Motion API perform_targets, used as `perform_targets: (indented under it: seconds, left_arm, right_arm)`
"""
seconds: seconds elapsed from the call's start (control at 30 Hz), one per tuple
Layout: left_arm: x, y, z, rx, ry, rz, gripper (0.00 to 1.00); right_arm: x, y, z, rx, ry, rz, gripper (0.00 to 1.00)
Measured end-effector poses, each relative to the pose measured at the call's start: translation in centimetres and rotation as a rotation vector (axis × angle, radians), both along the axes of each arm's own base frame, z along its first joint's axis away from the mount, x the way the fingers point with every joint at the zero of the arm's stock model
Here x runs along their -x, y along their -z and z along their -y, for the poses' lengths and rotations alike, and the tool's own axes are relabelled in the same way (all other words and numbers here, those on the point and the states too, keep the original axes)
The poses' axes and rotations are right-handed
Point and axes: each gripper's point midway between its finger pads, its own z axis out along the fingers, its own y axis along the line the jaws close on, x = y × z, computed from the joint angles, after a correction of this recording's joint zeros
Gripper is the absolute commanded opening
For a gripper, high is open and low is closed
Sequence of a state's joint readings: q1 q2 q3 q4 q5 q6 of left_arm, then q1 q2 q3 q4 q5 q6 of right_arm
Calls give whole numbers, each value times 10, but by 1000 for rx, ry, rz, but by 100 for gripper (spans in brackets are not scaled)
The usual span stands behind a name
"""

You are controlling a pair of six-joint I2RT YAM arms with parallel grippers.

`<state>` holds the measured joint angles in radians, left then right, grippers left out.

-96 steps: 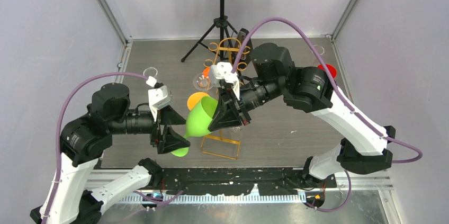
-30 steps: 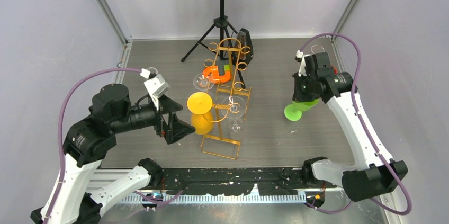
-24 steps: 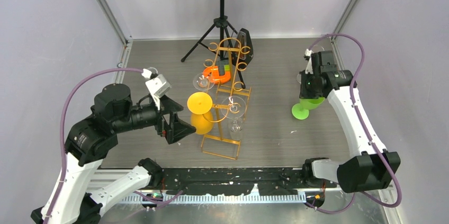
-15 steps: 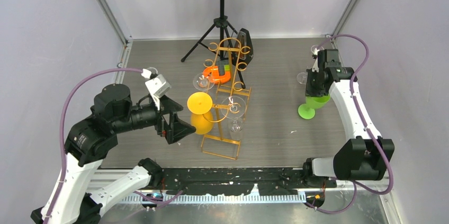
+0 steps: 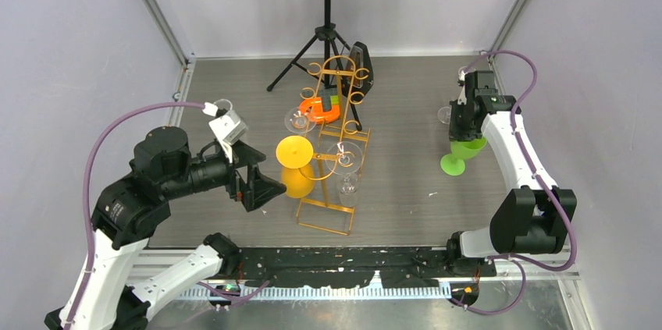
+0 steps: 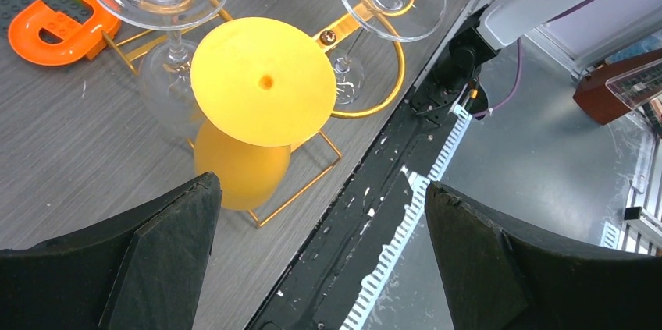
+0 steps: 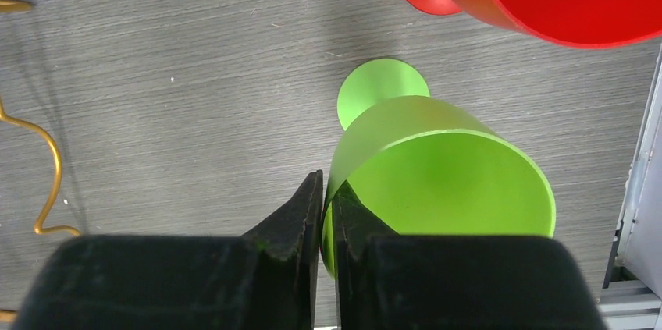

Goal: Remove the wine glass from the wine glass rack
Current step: Place the wine glass at the center of the board.

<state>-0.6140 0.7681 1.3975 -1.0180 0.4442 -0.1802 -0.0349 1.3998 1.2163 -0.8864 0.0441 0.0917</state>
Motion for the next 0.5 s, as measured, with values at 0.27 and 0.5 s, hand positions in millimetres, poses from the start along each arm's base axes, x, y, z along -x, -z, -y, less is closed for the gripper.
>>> perform_targets:
  seconds: [0.27,0.5]
  left_arm:
    - [-4,2,-1,-11,-17,-4,100]
    - [-8,-2,-2,-12,-40,2,99]
  right_arm:
    - [0,-1,4,23,5,-2,41]
    - [-8,-27,15,75,39,55,58]
